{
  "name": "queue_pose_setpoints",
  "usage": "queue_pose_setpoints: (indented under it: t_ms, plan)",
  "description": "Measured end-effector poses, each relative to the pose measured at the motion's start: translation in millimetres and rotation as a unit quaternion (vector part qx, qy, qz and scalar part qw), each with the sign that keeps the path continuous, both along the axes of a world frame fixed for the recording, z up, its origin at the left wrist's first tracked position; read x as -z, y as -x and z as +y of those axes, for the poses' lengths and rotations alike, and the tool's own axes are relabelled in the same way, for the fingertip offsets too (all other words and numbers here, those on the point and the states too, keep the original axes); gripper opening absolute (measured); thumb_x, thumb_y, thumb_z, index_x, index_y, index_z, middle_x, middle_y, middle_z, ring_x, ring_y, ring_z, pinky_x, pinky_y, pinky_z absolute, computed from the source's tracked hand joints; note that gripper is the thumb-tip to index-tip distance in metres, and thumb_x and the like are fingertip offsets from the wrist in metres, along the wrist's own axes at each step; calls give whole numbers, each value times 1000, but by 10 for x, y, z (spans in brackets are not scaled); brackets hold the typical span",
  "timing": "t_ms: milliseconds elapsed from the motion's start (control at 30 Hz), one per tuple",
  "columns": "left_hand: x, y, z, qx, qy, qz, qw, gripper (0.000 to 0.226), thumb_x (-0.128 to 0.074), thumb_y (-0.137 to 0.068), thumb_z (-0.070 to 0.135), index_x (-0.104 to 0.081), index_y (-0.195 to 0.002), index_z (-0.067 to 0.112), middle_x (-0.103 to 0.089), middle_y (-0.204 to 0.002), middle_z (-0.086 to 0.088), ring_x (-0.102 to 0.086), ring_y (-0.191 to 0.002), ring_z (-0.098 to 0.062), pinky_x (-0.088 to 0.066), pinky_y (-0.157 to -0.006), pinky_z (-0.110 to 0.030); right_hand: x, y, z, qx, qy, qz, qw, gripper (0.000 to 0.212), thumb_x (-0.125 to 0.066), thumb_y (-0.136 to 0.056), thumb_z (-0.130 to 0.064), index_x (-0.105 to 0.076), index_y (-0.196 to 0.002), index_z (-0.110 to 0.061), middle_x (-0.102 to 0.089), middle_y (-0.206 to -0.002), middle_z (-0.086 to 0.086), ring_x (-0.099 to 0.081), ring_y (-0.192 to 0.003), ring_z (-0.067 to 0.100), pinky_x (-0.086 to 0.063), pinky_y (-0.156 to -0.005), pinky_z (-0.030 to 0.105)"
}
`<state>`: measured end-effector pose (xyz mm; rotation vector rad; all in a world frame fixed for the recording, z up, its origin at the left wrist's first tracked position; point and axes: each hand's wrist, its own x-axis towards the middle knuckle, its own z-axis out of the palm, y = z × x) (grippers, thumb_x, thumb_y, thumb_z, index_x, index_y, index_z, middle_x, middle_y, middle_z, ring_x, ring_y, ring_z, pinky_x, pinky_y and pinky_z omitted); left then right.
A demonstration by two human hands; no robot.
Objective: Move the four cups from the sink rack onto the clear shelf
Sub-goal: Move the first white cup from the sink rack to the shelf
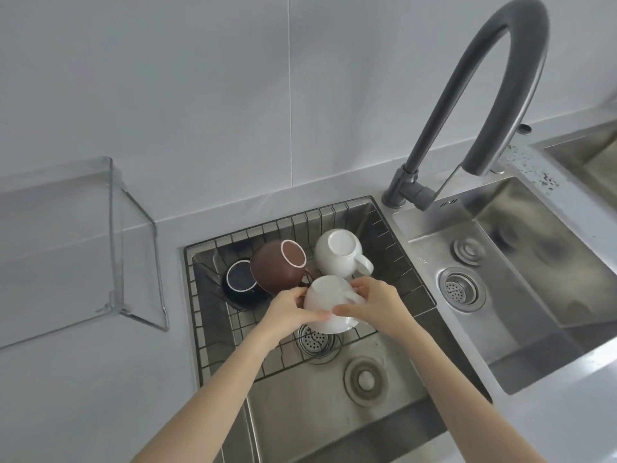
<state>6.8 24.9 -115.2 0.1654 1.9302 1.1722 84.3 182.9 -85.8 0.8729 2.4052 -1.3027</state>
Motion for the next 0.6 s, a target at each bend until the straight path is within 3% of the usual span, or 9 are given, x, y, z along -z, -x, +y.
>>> queue_pose_setpoints:
  t_ms: [167,300,433,600]
  plan:
    - [-114,11,-47,3,13,29,1000,42,-82,-57,30,-69,-94,16,-73,-100,-11,-67,-98,-24,-52,-90,-44,-122,35,-12,-2,-6,8,1000,68,-82,-60,-33,-59,-120,-10,-63,-107,4,-55,-97,14,-42,-79,23]
    - [-572,124,-199,-8,0,107,994,51,-82,-54,37,-69,-98,12,-74,-97,-6,-67,-95,-21,-54,-85,-43,-582,189,-111,-18,-13,62,998,67,-83,-59,-30,-60,-120,-12,-64,-115,4,-54,-97,12,-41,-78,20]
    - [-1277,323,-540,-71,-42,194,977,53,-83,-53,31,-67,-101,15,-72,-98,3,-67,-93,-16,-55,-83,-42,-1258,496,-408,-59,-25,158,985,63,-84,-58,-29,-62,-116,-18,-67,-105,-3,-60,-96,11,-44,-80,19]
    - [-1921,539,-1393,-171,-39,291,941,53,-81,-49,32,-67,-97,16,-73,-98,-2,-67,-96,-19,-54,-87,-42,-1780,968,-1217,-111,8,272,956,62,-85,-57,-27,-63,-113,-18,-62,-91,-15,-60,-93,2,-45,-79,8]
